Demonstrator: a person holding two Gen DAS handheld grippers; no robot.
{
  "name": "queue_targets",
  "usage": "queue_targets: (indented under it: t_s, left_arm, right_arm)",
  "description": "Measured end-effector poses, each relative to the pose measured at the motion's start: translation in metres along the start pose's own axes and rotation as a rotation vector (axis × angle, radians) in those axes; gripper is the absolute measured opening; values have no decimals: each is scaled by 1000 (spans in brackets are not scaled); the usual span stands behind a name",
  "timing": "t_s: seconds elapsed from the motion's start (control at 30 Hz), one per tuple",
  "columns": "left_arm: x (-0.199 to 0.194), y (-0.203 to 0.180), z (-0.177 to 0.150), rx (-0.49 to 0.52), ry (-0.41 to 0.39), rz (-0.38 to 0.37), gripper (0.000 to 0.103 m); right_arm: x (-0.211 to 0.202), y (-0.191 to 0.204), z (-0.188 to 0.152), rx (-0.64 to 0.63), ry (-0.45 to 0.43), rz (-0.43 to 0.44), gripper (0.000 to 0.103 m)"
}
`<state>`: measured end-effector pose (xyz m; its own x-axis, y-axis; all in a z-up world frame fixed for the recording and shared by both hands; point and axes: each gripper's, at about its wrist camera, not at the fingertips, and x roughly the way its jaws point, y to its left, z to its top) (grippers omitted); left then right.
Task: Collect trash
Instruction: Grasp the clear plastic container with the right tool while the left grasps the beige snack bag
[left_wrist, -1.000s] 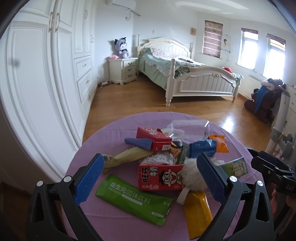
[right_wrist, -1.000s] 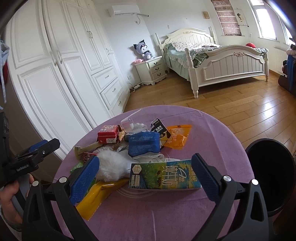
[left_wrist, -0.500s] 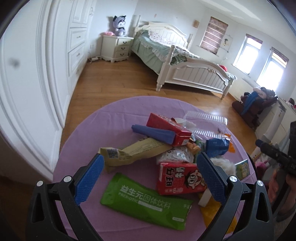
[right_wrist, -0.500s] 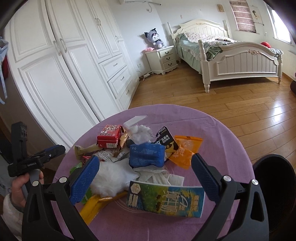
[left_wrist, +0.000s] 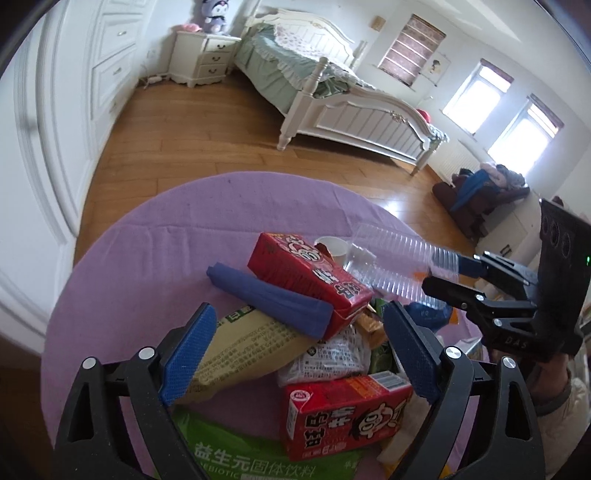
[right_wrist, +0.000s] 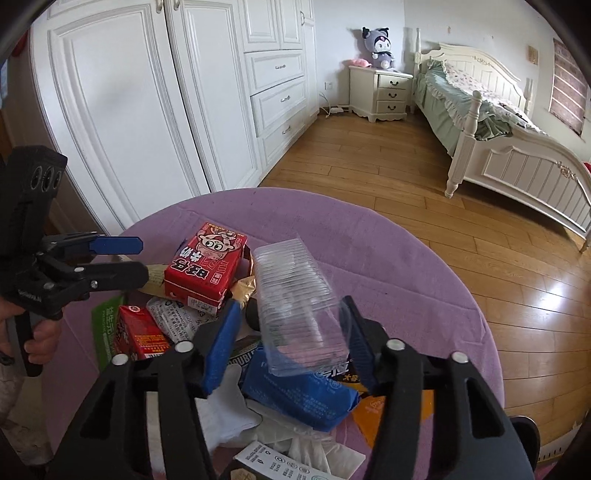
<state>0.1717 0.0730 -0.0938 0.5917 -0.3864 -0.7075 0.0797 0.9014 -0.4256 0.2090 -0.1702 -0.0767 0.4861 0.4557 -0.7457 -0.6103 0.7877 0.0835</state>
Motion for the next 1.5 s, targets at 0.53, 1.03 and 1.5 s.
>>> queue_targets:
  t_s: [0.53, 1.03, 1.5]
  left_arm:
    - [48, 30, 24, -30, 112, 121, 51]
    - [11, 9, -5, 498, 162, 96, 90]
    - [5, 30, -33, 494, 139, 139, 40]
  right_arm:
    - [-44, 20, -25, 28, -146, -20, 38]
    - [-69, 7, -47, 99, -171, 52, 38]
    - [-78, 8, -62, 129, -197, 71, 38]
